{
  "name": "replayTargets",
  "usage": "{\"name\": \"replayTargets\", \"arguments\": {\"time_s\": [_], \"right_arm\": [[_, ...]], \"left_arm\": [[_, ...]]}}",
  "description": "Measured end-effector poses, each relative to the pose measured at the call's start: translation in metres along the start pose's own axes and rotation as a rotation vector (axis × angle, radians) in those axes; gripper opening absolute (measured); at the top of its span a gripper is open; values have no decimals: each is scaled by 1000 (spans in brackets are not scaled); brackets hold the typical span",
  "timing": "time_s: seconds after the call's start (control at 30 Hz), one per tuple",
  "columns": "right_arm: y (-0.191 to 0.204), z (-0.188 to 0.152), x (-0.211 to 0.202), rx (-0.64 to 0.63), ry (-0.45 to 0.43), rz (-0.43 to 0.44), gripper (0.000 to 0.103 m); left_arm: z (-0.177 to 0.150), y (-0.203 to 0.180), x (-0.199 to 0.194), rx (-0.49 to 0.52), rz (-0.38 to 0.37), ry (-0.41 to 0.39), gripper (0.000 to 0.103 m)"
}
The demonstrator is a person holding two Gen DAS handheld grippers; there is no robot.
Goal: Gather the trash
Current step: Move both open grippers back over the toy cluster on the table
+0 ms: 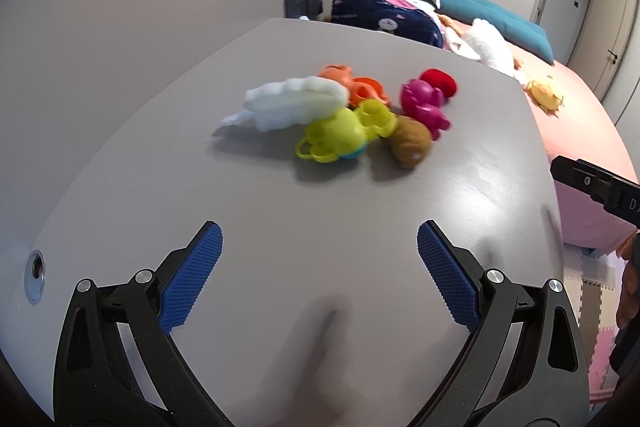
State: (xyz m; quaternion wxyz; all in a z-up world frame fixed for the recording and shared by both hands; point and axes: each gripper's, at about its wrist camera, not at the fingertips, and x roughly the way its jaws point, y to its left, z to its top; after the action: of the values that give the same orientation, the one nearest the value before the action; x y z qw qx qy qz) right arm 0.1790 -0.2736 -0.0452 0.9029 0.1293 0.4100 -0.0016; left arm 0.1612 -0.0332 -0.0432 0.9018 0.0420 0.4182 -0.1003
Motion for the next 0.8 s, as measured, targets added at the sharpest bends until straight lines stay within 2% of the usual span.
{"name": "replayTargets", "arguments": {"time_s": [0.2,0.27,0.53,0.8], "right_arm": [[9,12,12,0,8,12,77],[12,15,16,-3,11,16,77],[21,25,33,-12,22,23,77],[25,39,53,-13,32,16,77]], "left_arm": [[10,19,12,-11,18,-9,93],[15,24,20,12,27,1,84],[33,42,46,65,61,19,72],[51,41,65,147,60,20,72]]}}
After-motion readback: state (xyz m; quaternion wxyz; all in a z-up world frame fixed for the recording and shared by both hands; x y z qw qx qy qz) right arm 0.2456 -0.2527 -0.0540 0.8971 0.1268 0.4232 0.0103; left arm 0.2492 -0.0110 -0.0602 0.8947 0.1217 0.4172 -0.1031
